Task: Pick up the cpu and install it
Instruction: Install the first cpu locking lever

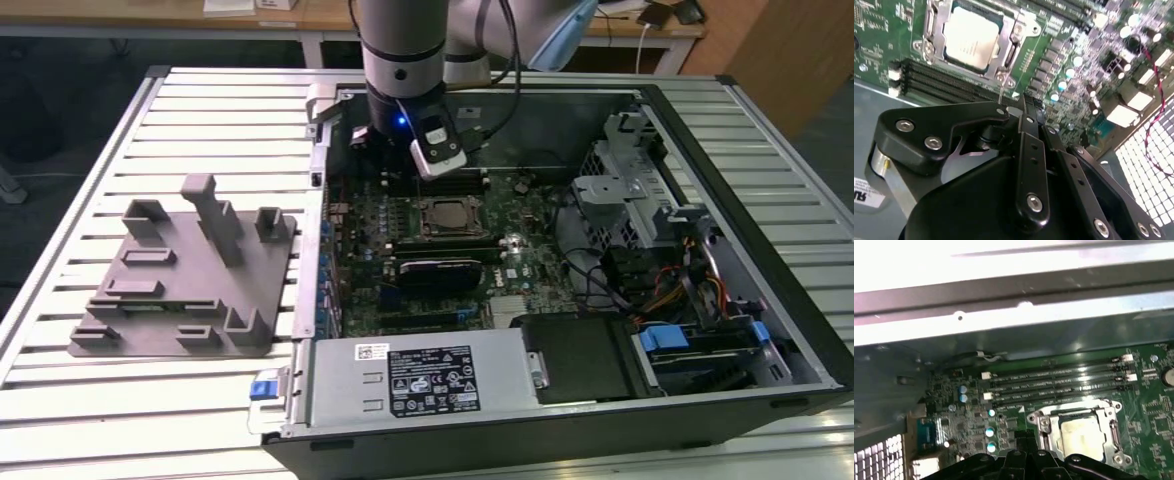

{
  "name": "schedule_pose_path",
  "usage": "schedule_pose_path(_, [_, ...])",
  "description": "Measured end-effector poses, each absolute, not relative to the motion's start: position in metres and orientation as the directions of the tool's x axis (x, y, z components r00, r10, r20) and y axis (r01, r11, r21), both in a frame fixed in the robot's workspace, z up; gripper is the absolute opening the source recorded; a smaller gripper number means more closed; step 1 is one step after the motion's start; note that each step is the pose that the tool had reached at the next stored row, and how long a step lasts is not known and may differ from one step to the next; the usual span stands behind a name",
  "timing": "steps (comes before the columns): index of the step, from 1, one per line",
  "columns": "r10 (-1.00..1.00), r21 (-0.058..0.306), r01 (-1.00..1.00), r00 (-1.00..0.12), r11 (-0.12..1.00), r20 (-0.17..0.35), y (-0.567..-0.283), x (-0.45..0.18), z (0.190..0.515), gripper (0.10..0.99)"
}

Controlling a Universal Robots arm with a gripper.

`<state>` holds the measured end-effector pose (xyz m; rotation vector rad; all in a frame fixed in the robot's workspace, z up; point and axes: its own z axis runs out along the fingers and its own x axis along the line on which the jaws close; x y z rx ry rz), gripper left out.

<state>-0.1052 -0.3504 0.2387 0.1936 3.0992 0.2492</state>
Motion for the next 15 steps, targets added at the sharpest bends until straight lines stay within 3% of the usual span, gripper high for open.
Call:
schedule_pose_path(5, [0.126,0.178,0.122,-0.992,0.976,-0.014,-0.3503,-0.1057,0.2387,0.106])
schedule_pose_path(11, [0.127,0.242,0.122,-0.992,0.962,-0.006,-0.3504,-0.1056,0.2386,0.106])
schedule_pose_path(15, [0.127,0.249,0.122,-0.992,0.961,-0.005,-0.3503,-0.1057,0.2401,0.106])
